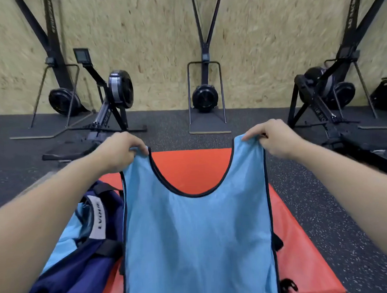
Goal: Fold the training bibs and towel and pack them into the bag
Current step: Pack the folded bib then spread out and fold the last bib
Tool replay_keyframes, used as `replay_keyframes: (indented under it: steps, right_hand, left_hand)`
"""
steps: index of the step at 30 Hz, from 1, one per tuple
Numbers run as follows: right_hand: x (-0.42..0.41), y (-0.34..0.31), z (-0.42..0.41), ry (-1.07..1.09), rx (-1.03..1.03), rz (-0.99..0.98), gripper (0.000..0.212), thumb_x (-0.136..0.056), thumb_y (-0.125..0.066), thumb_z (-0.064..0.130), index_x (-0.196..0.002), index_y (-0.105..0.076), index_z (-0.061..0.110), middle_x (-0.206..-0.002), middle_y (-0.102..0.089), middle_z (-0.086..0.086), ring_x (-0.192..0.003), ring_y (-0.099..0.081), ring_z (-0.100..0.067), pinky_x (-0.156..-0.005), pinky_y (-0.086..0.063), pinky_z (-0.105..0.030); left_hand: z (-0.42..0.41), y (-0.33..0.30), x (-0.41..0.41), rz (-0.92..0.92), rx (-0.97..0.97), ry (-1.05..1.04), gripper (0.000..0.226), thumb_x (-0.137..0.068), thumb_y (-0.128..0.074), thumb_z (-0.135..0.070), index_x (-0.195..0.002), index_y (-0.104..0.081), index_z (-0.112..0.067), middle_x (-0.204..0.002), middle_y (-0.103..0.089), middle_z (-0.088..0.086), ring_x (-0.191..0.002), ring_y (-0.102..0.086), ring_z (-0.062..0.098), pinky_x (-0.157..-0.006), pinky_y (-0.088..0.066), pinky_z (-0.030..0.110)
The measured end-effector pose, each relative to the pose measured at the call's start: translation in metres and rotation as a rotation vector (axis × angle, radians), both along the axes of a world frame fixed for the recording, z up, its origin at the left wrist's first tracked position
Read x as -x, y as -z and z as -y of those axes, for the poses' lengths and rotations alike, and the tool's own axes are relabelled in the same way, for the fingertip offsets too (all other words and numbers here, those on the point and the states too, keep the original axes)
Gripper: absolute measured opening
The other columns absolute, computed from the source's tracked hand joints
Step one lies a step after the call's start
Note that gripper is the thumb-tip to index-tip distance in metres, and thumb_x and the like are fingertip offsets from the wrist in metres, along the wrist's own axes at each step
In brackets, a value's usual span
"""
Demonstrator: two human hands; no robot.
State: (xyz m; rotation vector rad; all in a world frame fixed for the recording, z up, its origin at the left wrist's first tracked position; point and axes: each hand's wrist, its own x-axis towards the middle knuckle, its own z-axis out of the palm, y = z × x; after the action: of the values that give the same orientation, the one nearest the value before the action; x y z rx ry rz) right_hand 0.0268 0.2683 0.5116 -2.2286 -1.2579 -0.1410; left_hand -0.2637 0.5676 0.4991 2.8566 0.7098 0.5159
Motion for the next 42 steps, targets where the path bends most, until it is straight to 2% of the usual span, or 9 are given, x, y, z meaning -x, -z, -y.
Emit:
replay_keyframes:
  steps: [4, 8, 15, 21, 24, 26, 30, 38, 42]
  right_hand:
    - [-0.046, 0.078, -0.057, 0.001, 0.141, 0.018, 0.056, -0.082, -0.043, -0.014, -0.104, -0.08, 0.021, -0.117, -0.073, 0.005, -0.111, -0.064, -0.013, -0.091, -0.04, -0.014]
    - [-0.098, 0.123, -0.12, -0.014, 0.234, 0.066, 0.055, -0.083, -0.044, -0.013, -0.106, -0.079, 0.023, -0.117, -0.073, 0.003, -0.116, -0.063, -0.019, -0.098, -0.043, -0.023]
    - [-0.144, 0.154, -0.177, 0.035, 0.227, 0.103, 0.039, -0.095, -0.058, 0.007, -0.13, -0.067, 0.02, -0.152, -0.045, -0.006, -0.139, -0.041, -0.027, -0.115, -0.028, -0.033]
    - [-0.089, 0.259, -0.123, 0.06, 0.342, -0.097, 0.036, -0.104, -0.044, 0.024, -0.135, -0.054, 0.008, -0.137, -0.053, -0.009, -0.126, -0.05, -0.03, -0.102, -0.038, -0.038]
    - [-0.096, 0.293, -0.123, 0.087, 0.447, -0.002, 0.065, -0.1, -0.018, 0.048, -0.15, -0.037, 0.011, -0.154, -0.037, -0.007, -0.145, -0.03, -0.029, -0.113, -0.031, -0.044]
    - [-0.112, 0.3, -0.135, 0.113, 0.43, 0.0, 0.062, -0.102, -0.018, 0.045, -0.153, -0.032, 0.012, -0.16, -0.03, -0.005, -0.151, -0.019, -0.027, -0.117, -0.026, -0.046]
    - [-0.147, 0.301, -0.167, 0.105, 0.426, 0.012, 0.07, -0.097, -0.006, 0.05, -0.152, -0.032, 0.015, -0.16, -0.03, -0.005, -0.152, -0.018, -0.026, -0.118, -0.024, -0.05]
    - [-0.143, 0.286, -0.194, 0.152, 0.403, 0.134, 0.055, -0.108, -0.021, 0.038, -0.158, -0.022, 0.015, -0.166, -0.017, -0.003, -0.154, -0.007, -0.019, -0.124, 0.0, -0.043]
    - [-0.045, 0.282, -0.235, -0.104, 0.294, 0.093, 0.057, -0.108, -0.024, 0.038, -0.159, -0.018, 0.013, -0.167, -0.014, -0.003, -0.154, -0.007, -0.018, -0.124, 0.001, -0.039]
  left_hand:
    - [-0.051, 0.087, -0.054, -0.1, 0.056, -0.019, 0.048, -0.086, -0.049, 0.006, -0.087, -0.075, -0.034, -0.108, -0.074, -0.005, -0.106, -0.065, 0.02, -0.093, -0.05, 0.032]
    - [-0.104, 0.135, -0.104, -0.173, 0.062, -0.046, 0.054, -0.08, -0.046, 0.01, -0.085, -0.072, -0.037, -0.112, -0.074, 0.001, -0.105, -0.065, 0.025, -0.09, -0.051, 0.033]
    - [-0.145, 0.145, -0.15, -0.311, -0.018, -0.005, 0.039, -0.096, -0.062, -0.022, -0.135, -0.061, -0.023, -0.152, -0.043, 0.006, -0.14, -0.038, 0.03, -0.115, -0.031, 0.045]
    - [-0.099, 0.245, -0.109, -0.368, 0.182, -0.056, 0.037, -0.102, -0.034, -0.034, -0.123, -0.058, -0.014, -0.134, -0.055, 0.004, -0.131, -0.049, 0.029, -0.104, -0.04, 0.039]
    - [-0.107, 0.274, -0.11, -0.355, 0.168, -0.068, 0.055, -0.104, -0.024, -0.039, -0.145, -0.04, -0.008, -0.157, -0.034, 0.01, -0.147, -0.03, 0.026, -0.116, -0.025, 0.036]
    - [-0.122, 0.281, -0.12, -0.308, 0.119, -0.05, 0.066, -0.095, -0.012, -0.048, -0.141, -0.04, -0.01, -0.155, -0.036, 0.011, -0.145, -0.032, 0.028, -0.114, -0.027, 0.04]
    - [-0.161, 0.291, -0.147, -0.292, 0.11, -0.083, 0.054, -0.106, -0.022, -0.04, -0.152, -0.028, -0.014, -0.165, -0.018, 0.004, -0.153, -0.014, 0.023, -0.122, -0.017, 0.043]
    - [-0.163, 0.28, -0.16, -0.283, -0.051, -0.099, 0.058, -0.106, -0.022, -0.039, -0.157, -0.023, -0.01, -0.167, -0.015, 0.009, -0.154, -0.01, 0.021, -0.125, -0.009, 0.041]
    - [-0.087, 0.277, -0.158, -0.207, 0.005, 0.011, 0.073, -0.098, -0.005, -0.048, -0.158, -0.019, -0.009, -0.167, -0.012, 0.007, -0.155, -0.005, 0.018, -0.125, 0.0, 0.036]
